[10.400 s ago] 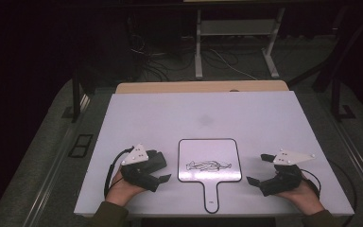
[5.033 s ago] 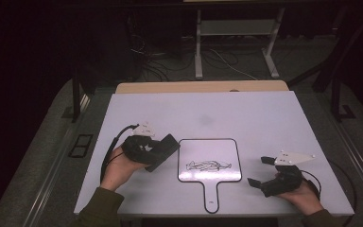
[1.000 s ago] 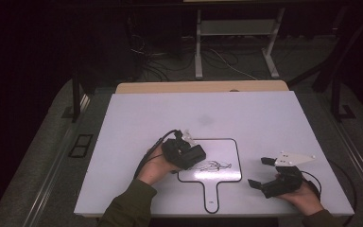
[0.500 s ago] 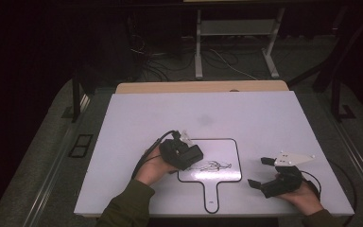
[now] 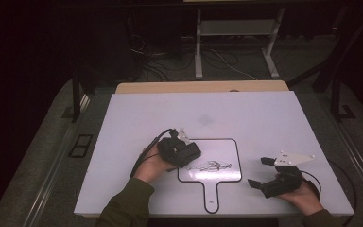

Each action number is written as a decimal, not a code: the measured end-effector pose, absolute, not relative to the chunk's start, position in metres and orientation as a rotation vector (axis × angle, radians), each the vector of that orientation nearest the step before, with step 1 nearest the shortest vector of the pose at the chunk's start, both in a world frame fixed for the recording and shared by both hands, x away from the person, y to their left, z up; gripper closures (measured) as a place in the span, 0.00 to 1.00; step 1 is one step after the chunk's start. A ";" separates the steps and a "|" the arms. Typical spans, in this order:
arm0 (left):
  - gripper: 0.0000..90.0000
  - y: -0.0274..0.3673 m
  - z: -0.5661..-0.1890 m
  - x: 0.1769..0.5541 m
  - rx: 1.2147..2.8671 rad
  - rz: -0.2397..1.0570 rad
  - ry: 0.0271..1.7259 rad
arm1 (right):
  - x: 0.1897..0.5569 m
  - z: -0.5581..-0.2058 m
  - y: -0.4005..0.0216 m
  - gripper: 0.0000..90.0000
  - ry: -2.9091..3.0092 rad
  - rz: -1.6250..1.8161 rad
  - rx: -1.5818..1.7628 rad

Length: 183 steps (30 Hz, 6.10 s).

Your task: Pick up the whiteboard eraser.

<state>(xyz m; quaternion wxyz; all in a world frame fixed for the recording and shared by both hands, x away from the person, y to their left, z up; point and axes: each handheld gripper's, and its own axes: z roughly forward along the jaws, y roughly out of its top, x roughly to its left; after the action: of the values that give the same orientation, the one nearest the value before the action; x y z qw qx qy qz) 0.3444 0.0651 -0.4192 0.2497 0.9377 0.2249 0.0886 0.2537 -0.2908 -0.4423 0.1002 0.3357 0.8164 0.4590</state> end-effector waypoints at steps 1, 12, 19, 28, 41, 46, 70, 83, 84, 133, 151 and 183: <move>0.44 0.064 -0.419 0.343 2.565 0.243 0.604 | 0.254 -0.442 -0.291 0.00 2.413 1.358 0.994; 0.44 0.055 -0.419 0.318 2.583 0.208 0.519 | 0.254 -0.442 -0.291 0.00 2.413 1.359 0.996; 0.44 0.060 -0.418 0.330 2.578 0.226 0.554 | 0.253 -0.442 -0.291 0.00 2.413 1.359 0.993; 0.44 0.062 -0.417 0.332 2.602 0.251 0.563 | 0.254 -0.442 -0.290 0.00 2.416 1.350 0.991; 0.44 0.064 -0.417 0.331 2.600 0.280 0.573 | 0.253 -0.442 -0.291 0.00 2.411 1.352 0.993; 0.44 0.063 -0.417 0.328 2.609 0.257 0.566 | 0.254 -0.442 -0.291 0.00 2.412 1.349 0.990; 0.44 0.051 -0.419 0.342 2.570 0.223 0.563 | 0.254 -0.443 -0.289 0.00 2.418 1.343 0.987; 0.44 0.019 -0.420 0.329 2.579 0.167 0.449 | 0.254 -0.443 -0.290 0.00 2.417 1.343 0.988; 0.44 0.018 -0.420 0.328 2.578 0.165 0.448 | 0.254 -0.443 -0.290 0.00 2.418 1.343 0.988; 0.44 -0.018 -0.423 0.332 2.546 0.146 0.367 | 0.254 -0.443 -0.290 0.00 2.418 1.340 0.988; 0.44 -0.031 -0.423 0.329 2.561 0.151 0.332 | 0.254 -0.443 -0.291 0.00 2.417 1.340 0.992; 0.44 -0.043 -0.423 0.326 2.558 0.126 0.299 | 0.254 -0.443 -0.291 0.00 2.411 1.345 0.988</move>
<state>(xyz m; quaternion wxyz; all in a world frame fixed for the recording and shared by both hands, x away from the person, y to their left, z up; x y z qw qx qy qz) 0.3263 -0.0425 -0.4232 0.2779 0.9530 0.1115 0.0469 0.2539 -0.2911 -0.4429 0.1043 0.3351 0.8178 0.4561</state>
